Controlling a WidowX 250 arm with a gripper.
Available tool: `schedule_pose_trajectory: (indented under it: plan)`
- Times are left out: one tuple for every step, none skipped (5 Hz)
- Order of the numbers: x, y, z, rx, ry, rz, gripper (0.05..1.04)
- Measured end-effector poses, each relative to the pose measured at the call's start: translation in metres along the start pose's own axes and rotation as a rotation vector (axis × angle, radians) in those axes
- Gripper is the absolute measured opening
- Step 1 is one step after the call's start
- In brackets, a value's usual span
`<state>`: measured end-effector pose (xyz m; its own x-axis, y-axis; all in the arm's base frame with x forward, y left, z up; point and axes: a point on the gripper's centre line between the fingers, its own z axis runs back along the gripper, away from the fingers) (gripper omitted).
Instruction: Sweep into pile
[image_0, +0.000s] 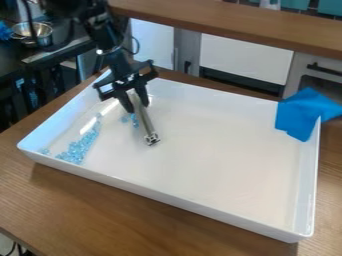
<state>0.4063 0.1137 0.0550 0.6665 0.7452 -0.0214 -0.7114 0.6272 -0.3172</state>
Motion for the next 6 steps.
schedule_pose_trajectory:
  plan:
    - [0.001, 0.028, 0.006, -0.011, -0.063, 0.151, 0.343]
    - [-0.001, 0.048, 0.006, 0.025, -0.045, 0.256, 0.343]
    - [-0.007, 0.064, 0.010, 0.096, -0.011, 0.281, 0.343]
    - [-0.015, 0.087, 0.018, 0.160, 0.019, 0.292, 0.343]
    - [-0.042, 0.100, 0.023, 0.218, 0.072, 0.239, 0.343]
    - [-0.064, 0.112, 0.027, 0.251, 0.105, 0.192, 0.343]
